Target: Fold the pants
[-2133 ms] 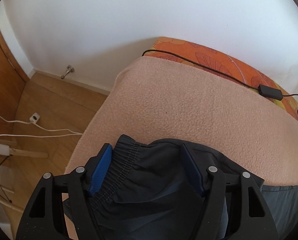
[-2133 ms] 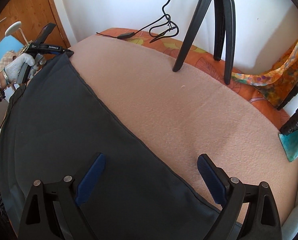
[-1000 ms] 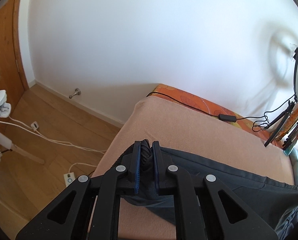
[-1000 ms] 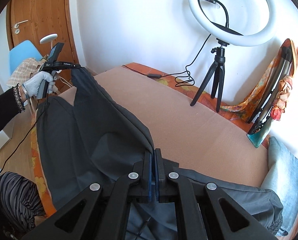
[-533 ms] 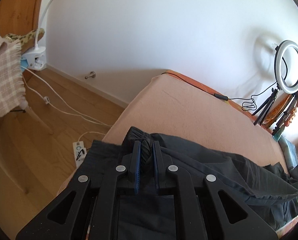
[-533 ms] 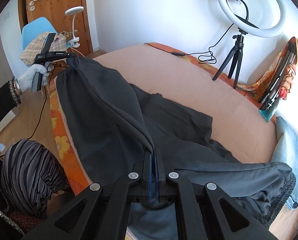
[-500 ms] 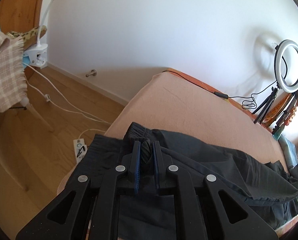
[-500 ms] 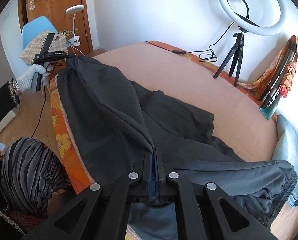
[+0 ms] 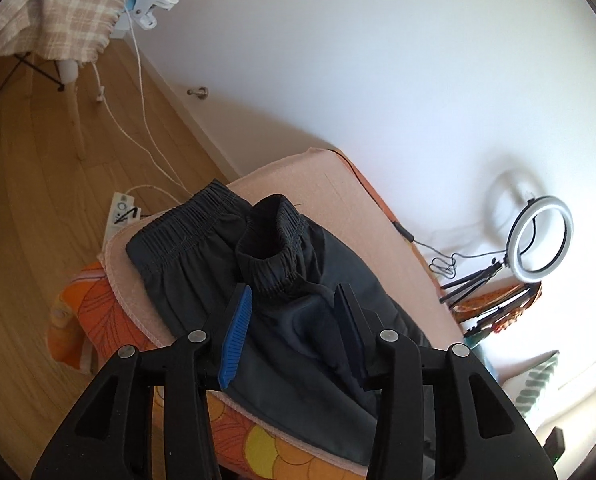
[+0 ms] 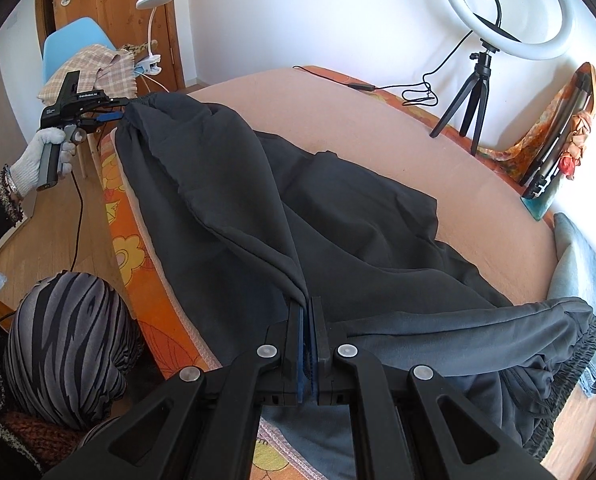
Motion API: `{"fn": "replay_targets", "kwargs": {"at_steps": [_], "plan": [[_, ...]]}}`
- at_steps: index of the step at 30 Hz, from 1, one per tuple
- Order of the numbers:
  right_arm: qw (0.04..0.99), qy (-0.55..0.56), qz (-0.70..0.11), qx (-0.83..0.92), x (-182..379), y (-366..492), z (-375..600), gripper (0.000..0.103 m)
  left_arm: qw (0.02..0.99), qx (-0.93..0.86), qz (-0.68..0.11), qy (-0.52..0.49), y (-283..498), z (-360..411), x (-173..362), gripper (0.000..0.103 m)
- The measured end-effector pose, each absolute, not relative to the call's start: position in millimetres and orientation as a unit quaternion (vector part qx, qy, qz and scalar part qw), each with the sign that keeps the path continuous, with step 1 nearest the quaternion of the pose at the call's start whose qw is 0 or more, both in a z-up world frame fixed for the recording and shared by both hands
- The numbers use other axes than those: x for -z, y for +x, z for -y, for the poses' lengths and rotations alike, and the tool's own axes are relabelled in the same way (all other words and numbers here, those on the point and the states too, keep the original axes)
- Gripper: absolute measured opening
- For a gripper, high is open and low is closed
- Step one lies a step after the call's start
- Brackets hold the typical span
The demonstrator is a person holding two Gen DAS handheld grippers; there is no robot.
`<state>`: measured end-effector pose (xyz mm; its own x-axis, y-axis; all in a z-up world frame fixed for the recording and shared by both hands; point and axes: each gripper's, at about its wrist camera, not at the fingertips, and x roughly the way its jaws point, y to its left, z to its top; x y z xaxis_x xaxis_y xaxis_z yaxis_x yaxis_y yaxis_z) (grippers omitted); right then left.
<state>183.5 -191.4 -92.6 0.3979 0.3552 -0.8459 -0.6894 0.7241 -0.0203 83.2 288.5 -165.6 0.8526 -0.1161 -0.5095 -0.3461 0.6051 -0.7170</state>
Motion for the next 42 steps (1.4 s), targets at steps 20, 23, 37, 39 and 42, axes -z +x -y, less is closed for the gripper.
{"fn": "replay_targets", "kwargs": {"at_steps": [20, 23, 37, 39, 42], "plan": [[0.811, -0.215, -0.444, -0.316, 92, 170, 189, 0.0, 0.829, -0.103, -0.29, -0.467, 97, -297, 196, 0.009], [0.809, -0.221, -0.443, -0.316, 91, 170, 186, 0.0, 0.83, -0.1, -0.285, -0.469, 96, -304, 197, 0.008], [0.795, -0.252, -0.436, -0.338, 92, 152, 150, 0.0, 0.839, -0.106, -0.302, -0.44, 82, -343, 210, 0.008], [0.783, -0.258, -0.452, -0.34, 105, 149, 149, 0.0, 0.839, -0.098, -0.29, -0.449, 77, -344, 212, 0.01], [0.778, -0.245, -0.47, -0.337, 113, 150, 154, 0.0, 0.844, -0.103, -0.302, -0.432, 77, -342, 206, 0.013]]}}
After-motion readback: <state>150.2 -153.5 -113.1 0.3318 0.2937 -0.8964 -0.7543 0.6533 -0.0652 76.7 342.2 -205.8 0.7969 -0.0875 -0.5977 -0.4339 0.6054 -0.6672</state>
